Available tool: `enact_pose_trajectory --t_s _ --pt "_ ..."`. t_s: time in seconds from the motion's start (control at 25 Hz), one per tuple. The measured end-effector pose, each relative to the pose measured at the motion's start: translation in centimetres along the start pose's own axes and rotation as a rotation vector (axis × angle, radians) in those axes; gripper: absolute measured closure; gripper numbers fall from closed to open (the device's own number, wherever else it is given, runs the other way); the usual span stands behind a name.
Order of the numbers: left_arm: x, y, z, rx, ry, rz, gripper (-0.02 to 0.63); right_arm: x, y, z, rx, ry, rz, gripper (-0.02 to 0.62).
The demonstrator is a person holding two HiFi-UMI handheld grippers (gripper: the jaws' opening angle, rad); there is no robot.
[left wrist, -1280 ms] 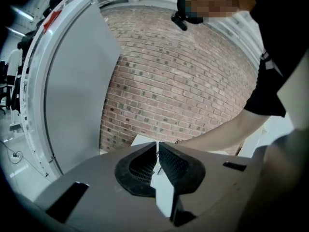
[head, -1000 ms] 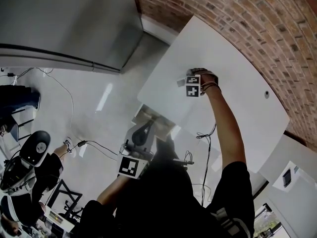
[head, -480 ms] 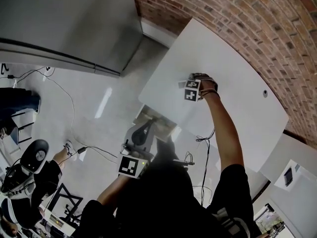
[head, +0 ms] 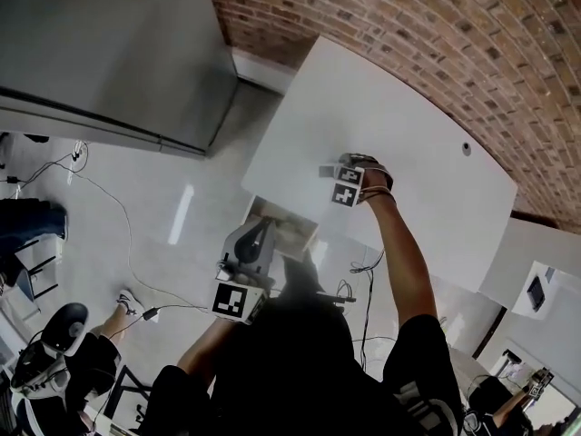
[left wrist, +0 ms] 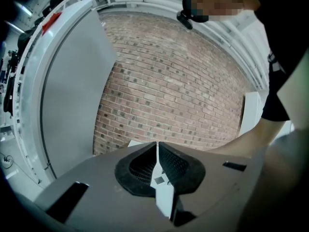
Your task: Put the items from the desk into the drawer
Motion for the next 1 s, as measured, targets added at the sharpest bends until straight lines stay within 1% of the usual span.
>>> enact_pose_trajectory --t_s 0.08,0.12,0.28,0.32,0.44,0.56,0.76,0.92,1.0 --pt "-0.2 -0.1 0.1 -0.003 0.035 -0.009 0.592 1.2 0.2 1.1 -0.01 0.019 -0.037 0.341" --pt "-0.2 0.1 0.3 0.013 0.047 -0.01 0.592 1.9 0.3 1.6 -0.015 0.028 -0.056 0.342" --pt "-0.3 -0.3 1.0 0.036 0.076 0.003 0.592 4.7 -0.1 3.5 -0.039 0.057 -0.13 0.342" --pt "-0.3 -0.2 1.3 0.039 0.081 0.001 0.592 5.4 -0.3 3.9 -0.058 0.064 -0.164 0.342" --pt "-0.4 -0.5 1.7 0.007 0.125 -0.005 0.592 7.7 -1.4 5.3 -0.133 0.092 -0.288 0.342" --pt "-0.2 -0.4 2.2 0.042 0.159 -0.02 0.592 10.6 -2.4 6.2 -0.17 0.125 -0.376 0.342" --pt "-0.2 0.5 3.1 0.067 0.205 -0.016 0.592 15.9 -4.4 6.4 -0.226 0.134 -0.514 0.342" --pt "0.0 2.0 3.1 0.089 0.237 -0.057 0.592 18.6 -5.6 5.5 -0.278 0.139 -0.607 0.342" --pt "0.5 2.8 3.1 0.103 0.244 -0.064 0.592 19.7 -6.2 4.8 -0.296 0.14 -0.639 0.342"
Point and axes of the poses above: the fingertips, and each gripper's own axes: z backward along the fingers, x to its left, y out of its underside, the point moved 2 cm from there along z, backward along the fingers, and after that the axes turned 11 degrees about -x, right-handed, at the moved point
